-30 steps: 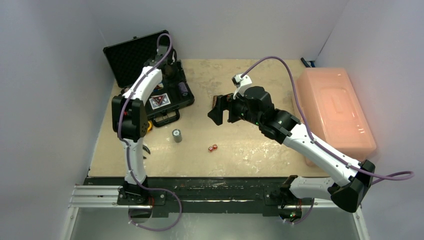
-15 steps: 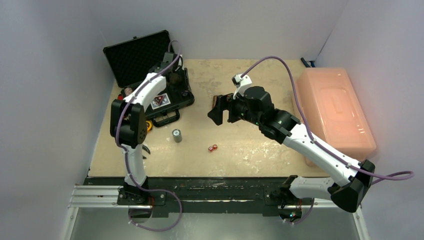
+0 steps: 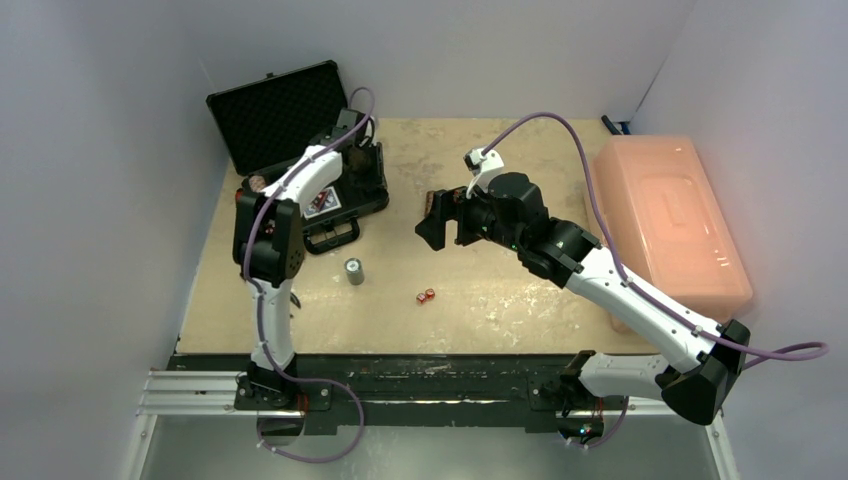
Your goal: Pack up texas hold em set
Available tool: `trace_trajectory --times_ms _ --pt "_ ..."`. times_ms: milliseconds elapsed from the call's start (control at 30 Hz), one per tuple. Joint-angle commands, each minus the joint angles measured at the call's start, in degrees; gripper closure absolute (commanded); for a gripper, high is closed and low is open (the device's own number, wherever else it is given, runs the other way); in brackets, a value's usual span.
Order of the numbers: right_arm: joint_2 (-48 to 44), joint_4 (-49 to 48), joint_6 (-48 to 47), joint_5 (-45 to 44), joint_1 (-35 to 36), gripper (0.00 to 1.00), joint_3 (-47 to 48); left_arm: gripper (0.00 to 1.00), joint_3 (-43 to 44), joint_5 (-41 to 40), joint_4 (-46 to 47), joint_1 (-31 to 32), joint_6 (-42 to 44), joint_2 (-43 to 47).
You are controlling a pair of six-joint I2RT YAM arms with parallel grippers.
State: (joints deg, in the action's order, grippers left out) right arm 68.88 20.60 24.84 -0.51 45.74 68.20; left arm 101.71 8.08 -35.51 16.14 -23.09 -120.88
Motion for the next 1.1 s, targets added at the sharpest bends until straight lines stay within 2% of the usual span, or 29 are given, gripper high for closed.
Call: trace_trajectory --times_ms 0,567,767,900,967,1067 --pt "-1.29 -0.84 0.08 -0.32 0.06 0.01 0.17 0.69 4.21 -0.88 -0.75 -0.33 2.06 -1.27" --pt "-0.97 -0.34 -0.58 -1.02 0.06 0.01 0.35 0.69 12.28 -4.88 -5.44 -1.44 3.81 -6.98" --pt "-0.68 -0.29 -0.84 -1.31 0.06 0.01 0.69 0.69 12.73 -4.97 -6.21 -1.73 3.96 -7.2" --pt "-0.43 -0.36 -0.85 -1.62 0.06 0.01 0.76 0.67 4.38 -2.29 -2.59 -0.97 2.74 -0.41" --pt "-0.3 -0.33 -0.8 -1.7 0.06 0.01 0.72 0.65 -2.47 -2.29 1.15 0.0 2.62 4.42" --pt "-0.05 -0.94 -0.68 -0.98 0.06 0.01 0.36 0.64 -7.92 -3.03 2.97 0.38 2.36 8.3"
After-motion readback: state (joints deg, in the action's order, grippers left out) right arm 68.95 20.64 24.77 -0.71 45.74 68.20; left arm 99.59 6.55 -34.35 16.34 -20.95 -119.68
